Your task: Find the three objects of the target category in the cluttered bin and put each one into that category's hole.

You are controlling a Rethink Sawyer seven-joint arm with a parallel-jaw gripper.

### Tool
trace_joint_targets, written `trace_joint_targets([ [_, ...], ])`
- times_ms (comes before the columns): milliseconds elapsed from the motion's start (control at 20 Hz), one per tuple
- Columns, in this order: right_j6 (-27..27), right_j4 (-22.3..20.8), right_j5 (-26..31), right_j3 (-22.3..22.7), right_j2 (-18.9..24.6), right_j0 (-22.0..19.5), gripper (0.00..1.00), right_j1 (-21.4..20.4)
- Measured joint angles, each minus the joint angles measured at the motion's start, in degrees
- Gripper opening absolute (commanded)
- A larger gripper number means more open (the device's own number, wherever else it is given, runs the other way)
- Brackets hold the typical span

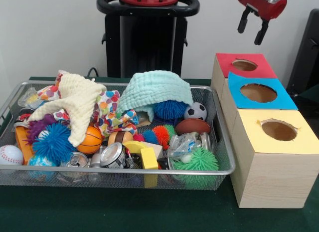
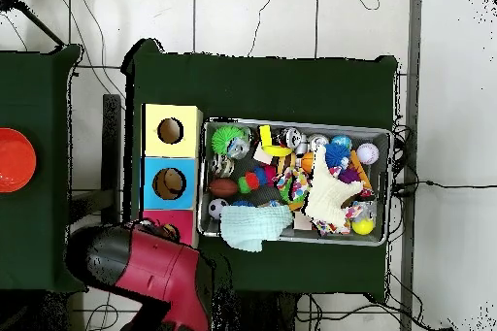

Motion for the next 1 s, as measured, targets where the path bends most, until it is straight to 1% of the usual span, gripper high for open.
trace_joint_targets([
  [300, 0.0, -1.29, -0.59, -0.07, 0.02, -4.82, 1.0, 0.39],
  [400, 0.0, -3.58, -1.73, -0.34, 0.01, -7.89, 1.0, 0.7],
  [500, 0.0, -5.08, -2.45, -0.53, 0.06, -9.5, 1.0, 0.73],
  [650, 0.0, -8.77, -3.88, -1.01, 0.35, -13.19, 1.0, 0.67],
  [750, 0.0, -10.14, -4.22, -1.17, 0.63, -14.64, 1.0, 0.57],
  [800, 0.0, -12.08, -4.49, -1.37, 1.3, -16.72, 1.0, 0.36],
  [950, 0.0, -13.66, -4.52, -1.55, 2.25, -18.77, 1.0, 0.18],
  [1000, 0.0, -14.97, -4.53, -1.76, 3.29, -20.52, 1.0, 0.11],
])
